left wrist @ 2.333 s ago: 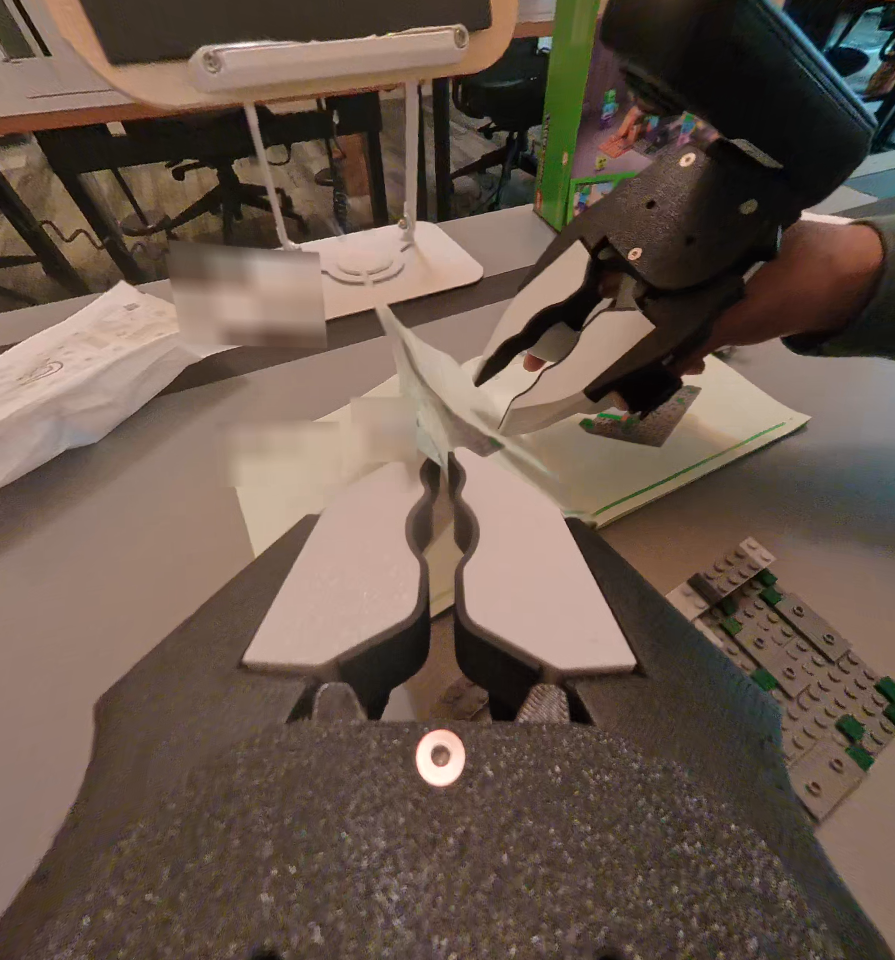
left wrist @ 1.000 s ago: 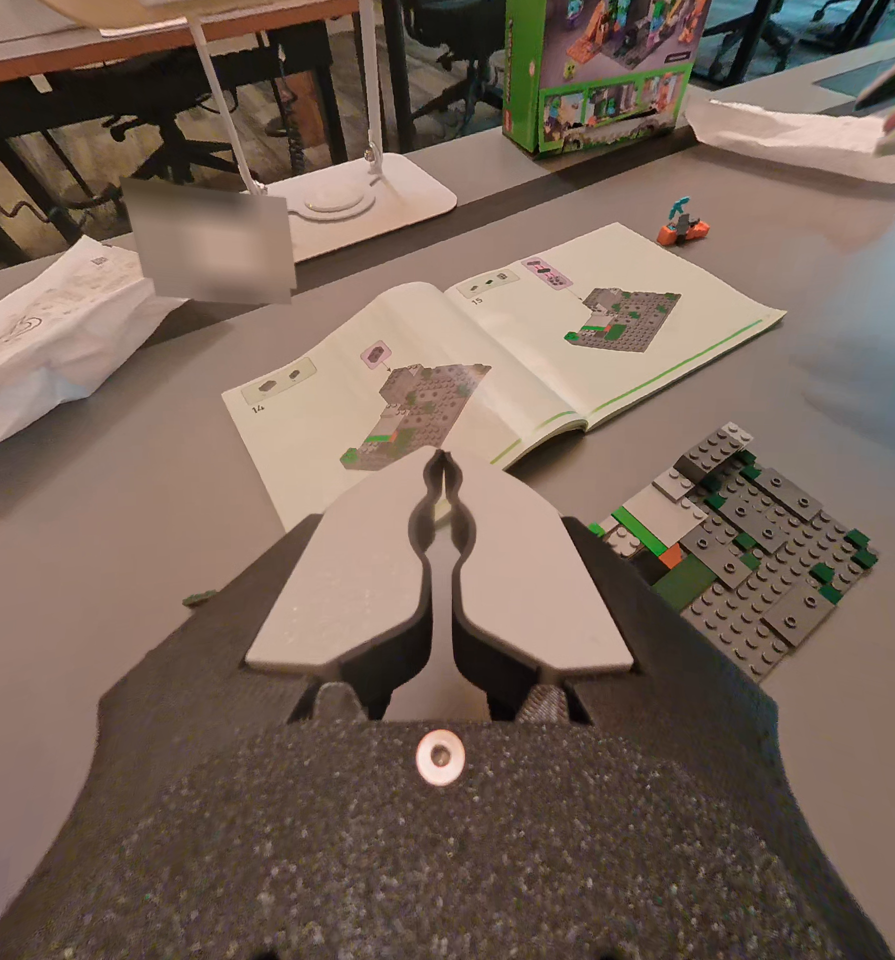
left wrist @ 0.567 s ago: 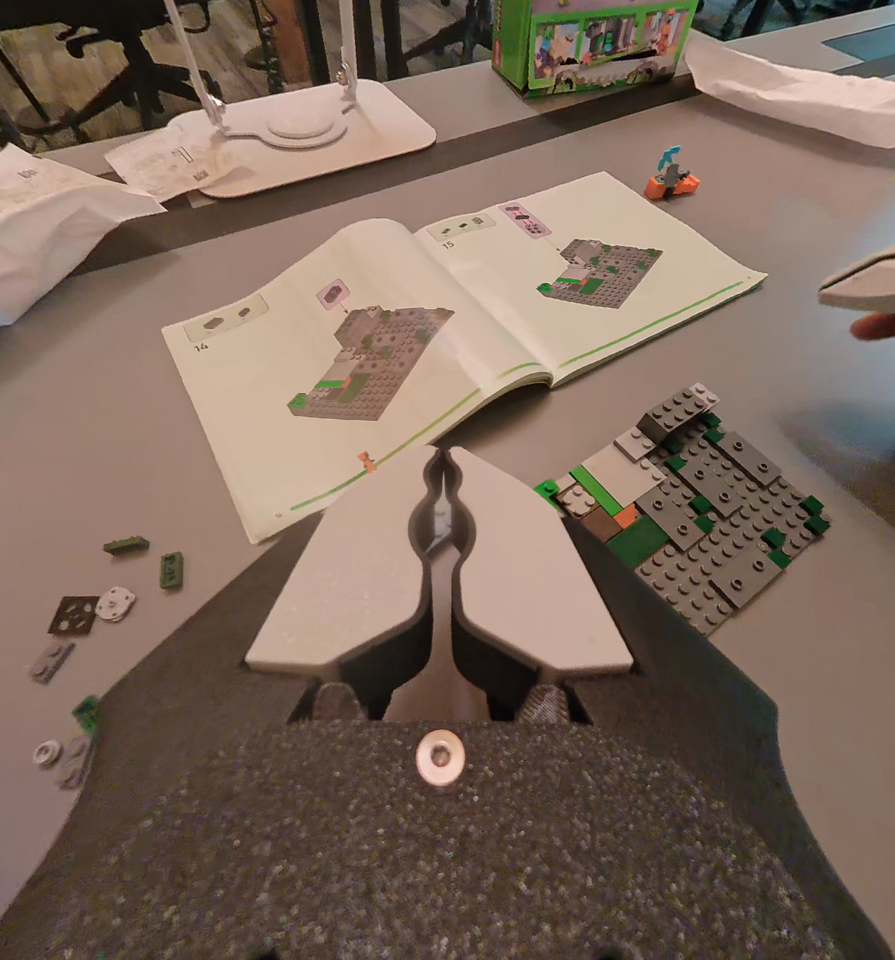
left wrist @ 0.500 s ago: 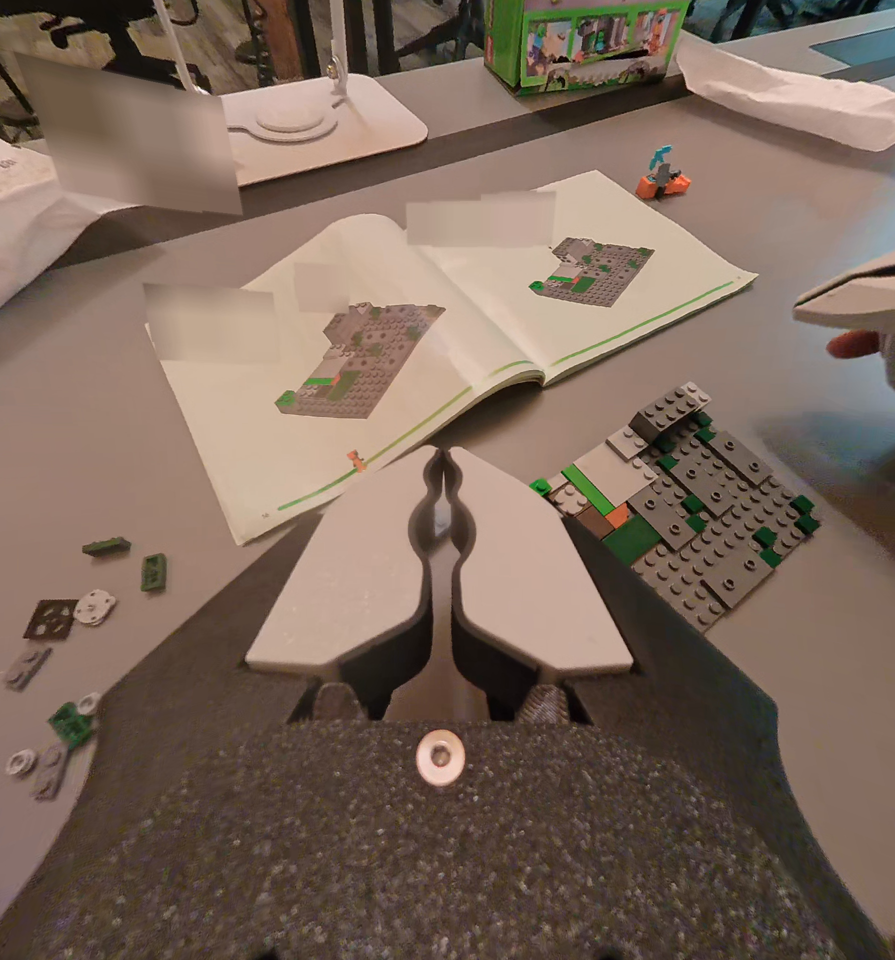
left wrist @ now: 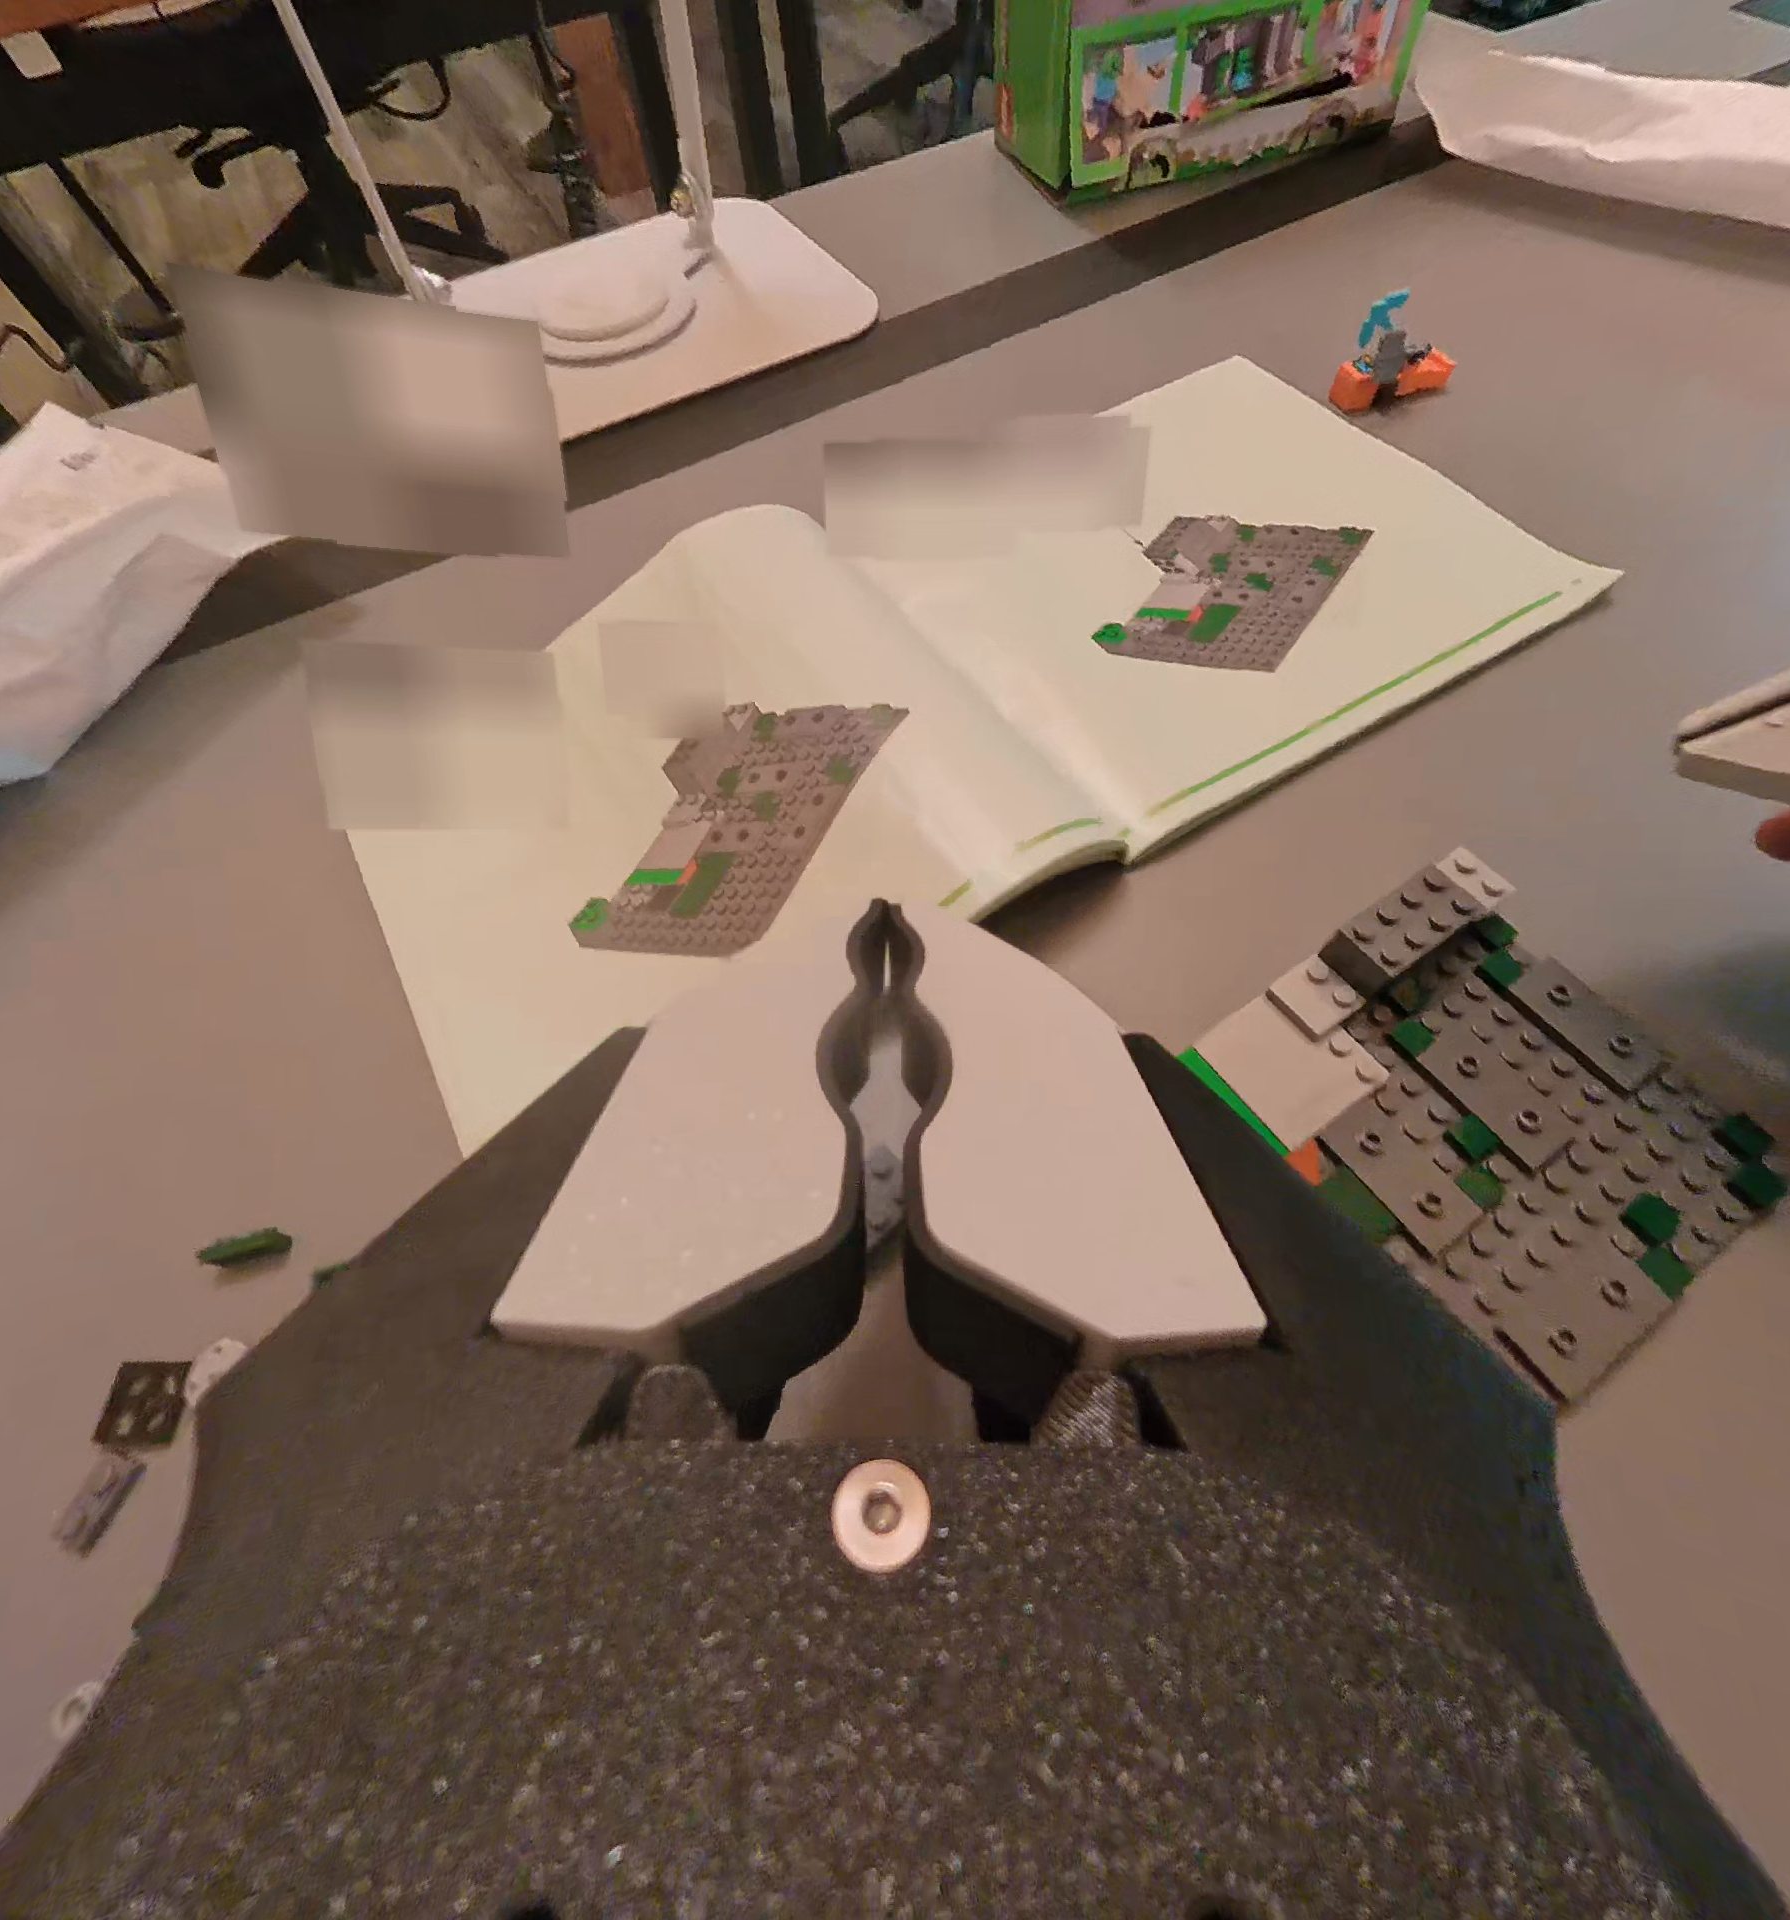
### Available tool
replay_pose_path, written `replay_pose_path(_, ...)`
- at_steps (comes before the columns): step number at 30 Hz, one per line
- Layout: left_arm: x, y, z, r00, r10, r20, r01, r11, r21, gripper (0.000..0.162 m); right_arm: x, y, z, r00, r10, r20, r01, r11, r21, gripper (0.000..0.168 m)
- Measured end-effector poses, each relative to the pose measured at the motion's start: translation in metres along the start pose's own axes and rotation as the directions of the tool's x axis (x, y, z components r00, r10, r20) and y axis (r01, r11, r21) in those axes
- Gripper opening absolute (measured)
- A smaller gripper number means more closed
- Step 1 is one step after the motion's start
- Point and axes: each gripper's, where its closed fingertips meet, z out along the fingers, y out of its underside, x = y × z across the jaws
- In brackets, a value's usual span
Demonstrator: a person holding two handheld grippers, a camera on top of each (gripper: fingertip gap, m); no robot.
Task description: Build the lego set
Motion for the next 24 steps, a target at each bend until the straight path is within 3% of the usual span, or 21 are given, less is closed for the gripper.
replay_pose_path(7, -0.033, -0.022, 0.037, 1.000, 0.022, 0.000, -0.022, 0.996, -0.085, 0.000, -0.002, -0.003, -0.003, 1.000, 0.003, 0.022, -0.003, 1.000, 0.013, 0.000)
replay_pose_path(14, -0.048, -0.013, 0.076, 1.000, 0.011, -0.012, -0.013, 0.987, -0.162, 0.000, -0.006, 0.000, -0.001, 0.999, -0.003, 0.049, 0.003, 1.000, -0.004, 0.004)
replay_pose_path(24, -0.051, -0.004, 0.081, 0.999, -0.004, -0.038, -0.003, 0.984, -0.178, 0.000, -0.007, 0.003, 0.002, 0.997, 0.008, 0.074, -0.007, 1.000, -0.010, 0.004)
